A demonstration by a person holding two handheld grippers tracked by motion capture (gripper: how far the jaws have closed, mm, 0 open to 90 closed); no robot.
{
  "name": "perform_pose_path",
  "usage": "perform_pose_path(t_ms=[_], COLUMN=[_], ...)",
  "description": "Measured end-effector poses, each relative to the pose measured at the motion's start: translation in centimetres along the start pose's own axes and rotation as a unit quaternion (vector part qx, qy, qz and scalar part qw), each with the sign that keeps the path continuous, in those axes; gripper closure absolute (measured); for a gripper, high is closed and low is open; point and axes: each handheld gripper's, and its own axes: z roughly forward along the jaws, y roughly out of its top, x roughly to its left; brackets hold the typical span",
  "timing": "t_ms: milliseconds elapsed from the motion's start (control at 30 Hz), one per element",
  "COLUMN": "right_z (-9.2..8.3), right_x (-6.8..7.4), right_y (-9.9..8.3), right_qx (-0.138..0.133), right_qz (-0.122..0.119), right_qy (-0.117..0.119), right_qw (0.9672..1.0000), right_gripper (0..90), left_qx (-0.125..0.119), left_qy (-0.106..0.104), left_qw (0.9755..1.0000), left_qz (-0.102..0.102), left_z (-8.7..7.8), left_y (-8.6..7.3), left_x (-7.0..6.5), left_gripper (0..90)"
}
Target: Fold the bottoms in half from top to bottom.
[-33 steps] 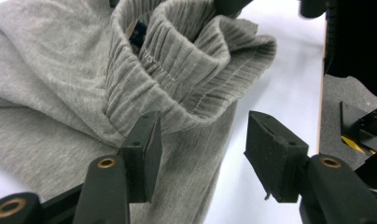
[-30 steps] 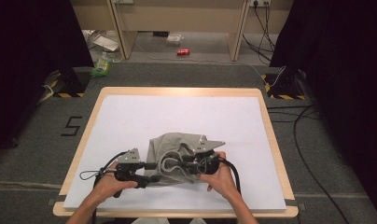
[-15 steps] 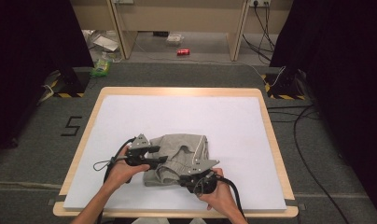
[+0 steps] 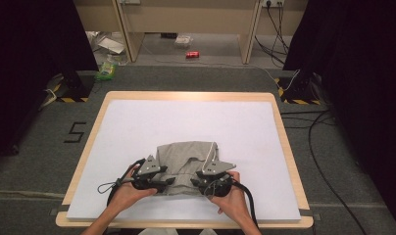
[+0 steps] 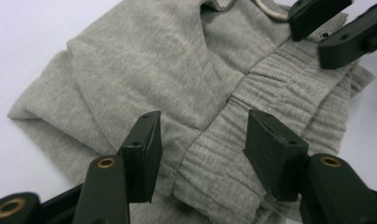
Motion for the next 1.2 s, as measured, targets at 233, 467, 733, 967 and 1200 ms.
perform_pose_path(t_ms=[233, 467, 733, 967, 1200], right_z=[0.5, -0.2, -1.5, -2.1, -1.3], right_x=[0.3, 0.4, -2.1, -4.6, -6.8], right_y=[-1.0, -0.1, 1.3, 2.3, 3.1], right_qx=[0.006, -0.008, -0.043, -0.045, -0.038], right_qz=[0.007, 0.016, 0.045, 0.062, 0.083], right_qy=[0.004, 0.003, -0.028, -0.069, -0.096], right_qw=[0.9999, 0.9998, 0.9977, 0.9946, 0.9911], right_gripper=[62.9, 53.2, 47.8, 45.9, 44.9], left_qx=[-0.007, -0.012, -0.038, -0.047, -0.034], left_qy=[-0.012, -0.008, -0.007, 0.023, 0.043], left_qw=[0.9998, 0.9998, 0.9987, 0.9971, 0.9954], left_qz=[-0.017, -0.014, -0.034, -0.055, -0.078], left_z=[-0.1, -0.4, -1.6, -1.5, -0.5], left_y=[-0.7, -0.3, 1.1, 2.1, 2.1], left_x=[0.2, 0.2, 1.5, 3.4, 5.5], left_gripper=[45.9, 44.7, 40.4, 39.8, 39.4])
